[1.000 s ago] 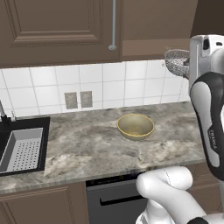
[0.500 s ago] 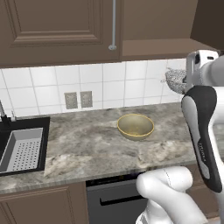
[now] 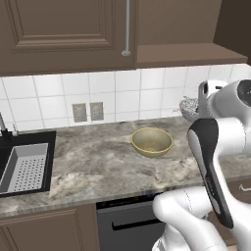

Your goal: Open the cabinet and setup a tea strainer by placing it in the bowl upright.

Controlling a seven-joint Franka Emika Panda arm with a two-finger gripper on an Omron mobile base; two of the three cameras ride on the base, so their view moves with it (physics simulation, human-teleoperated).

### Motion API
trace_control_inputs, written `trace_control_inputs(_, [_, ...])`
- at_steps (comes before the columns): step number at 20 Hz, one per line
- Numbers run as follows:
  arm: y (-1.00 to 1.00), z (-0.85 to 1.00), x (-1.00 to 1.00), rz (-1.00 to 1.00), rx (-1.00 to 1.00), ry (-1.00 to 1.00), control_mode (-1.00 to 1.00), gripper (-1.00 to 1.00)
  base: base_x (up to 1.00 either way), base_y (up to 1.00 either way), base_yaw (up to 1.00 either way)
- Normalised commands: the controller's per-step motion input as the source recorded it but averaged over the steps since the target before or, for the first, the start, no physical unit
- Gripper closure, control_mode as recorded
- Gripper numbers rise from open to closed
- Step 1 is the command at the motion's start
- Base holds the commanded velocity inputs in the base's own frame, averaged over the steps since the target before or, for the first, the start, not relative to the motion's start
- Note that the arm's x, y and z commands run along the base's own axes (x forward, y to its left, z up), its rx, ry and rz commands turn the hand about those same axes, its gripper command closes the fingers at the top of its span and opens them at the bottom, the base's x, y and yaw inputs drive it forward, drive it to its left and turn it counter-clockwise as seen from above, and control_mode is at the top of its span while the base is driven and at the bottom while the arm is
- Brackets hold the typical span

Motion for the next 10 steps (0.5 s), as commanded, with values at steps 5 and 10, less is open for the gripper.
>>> trace_control_inputs(5, [0.0,-0.48,0.34,0.0,0.01,0.14,-1.0,1.0,0.0,0.0,0.0])
trace_control_inputs(10, [0.06,-0.39,0.29,-0.08,0.0,0.15,-1.0,1.0,0.0,0.0,0.0])
